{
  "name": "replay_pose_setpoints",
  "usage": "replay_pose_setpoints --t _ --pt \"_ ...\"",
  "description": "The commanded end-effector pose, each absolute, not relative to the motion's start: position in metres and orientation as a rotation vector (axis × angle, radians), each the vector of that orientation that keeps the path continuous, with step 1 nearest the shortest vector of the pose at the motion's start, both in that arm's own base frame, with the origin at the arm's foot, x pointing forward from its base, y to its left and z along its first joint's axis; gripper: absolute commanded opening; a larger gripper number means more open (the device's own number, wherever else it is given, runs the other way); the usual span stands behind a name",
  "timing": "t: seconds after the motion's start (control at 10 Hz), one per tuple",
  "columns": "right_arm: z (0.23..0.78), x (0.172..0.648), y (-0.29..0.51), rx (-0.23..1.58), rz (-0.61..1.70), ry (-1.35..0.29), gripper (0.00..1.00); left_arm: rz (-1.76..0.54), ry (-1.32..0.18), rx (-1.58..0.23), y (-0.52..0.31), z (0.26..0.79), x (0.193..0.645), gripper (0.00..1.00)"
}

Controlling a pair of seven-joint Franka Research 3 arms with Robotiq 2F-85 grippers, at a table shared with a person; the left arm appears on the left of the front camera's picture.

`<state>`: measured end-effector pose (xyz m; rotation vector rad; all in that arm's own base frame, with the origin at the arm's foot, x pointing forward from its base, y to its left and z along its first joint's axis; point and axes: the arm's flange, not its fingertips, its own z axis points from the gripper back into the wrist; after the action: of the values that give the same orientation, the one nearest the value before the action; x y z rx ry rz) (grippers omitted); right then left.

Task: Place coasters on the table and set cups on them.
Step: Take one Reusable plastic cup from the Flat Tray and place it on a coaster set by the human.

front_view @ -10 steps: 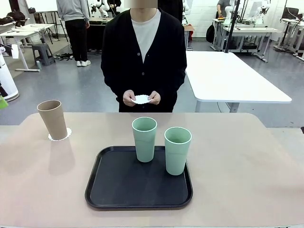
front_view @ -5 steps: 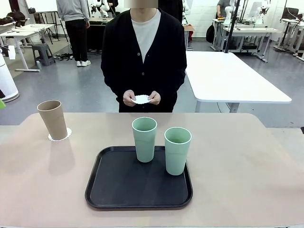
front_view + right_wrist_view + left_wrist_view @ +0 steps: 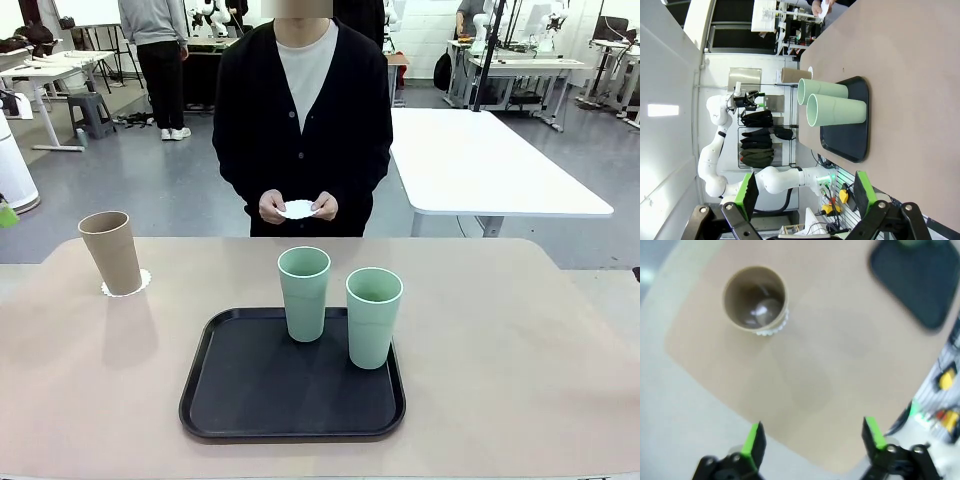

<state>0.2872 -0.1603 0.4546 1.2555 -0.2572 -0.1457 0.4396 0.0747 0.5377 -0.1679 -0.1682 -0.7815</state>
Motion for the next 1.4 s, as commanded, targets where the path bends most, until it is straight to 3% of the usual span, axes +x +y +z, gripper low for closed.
replay_pose_setpoints --t 0.0,0.2,0.6,0.8,1.3 --pt "0.455 0.287 -0.160 1.269 -0.140 -0.267 1.00 -0.346 -0.210 -0.310 0.056 0.518 0.402 1.00" --pt "0.455 0.287 -0.160 1.269 -0.140 -0.267 1.00 -0.278 -0.124 -0.370 0.049 0.504 0.370 1.00" --pt "0.455 0.287 -0.160 1.269 -0.140 -0.267 1.00 -0.381 -0.261 -1.008 0.115 0.482 0.353 1.00" --pt "0.455 0.287 -0.160 1.269 -0.140 -0.267 1.00 -0.362 -0.269 -1.228 0.154 0.457 0.358 1.00" --pt "0.455 0.287 -0.160 1.269 -0.140 -0.267 1.00 -0.190 -0.300 -1.396 0.224 0.412 0.364 1.00"
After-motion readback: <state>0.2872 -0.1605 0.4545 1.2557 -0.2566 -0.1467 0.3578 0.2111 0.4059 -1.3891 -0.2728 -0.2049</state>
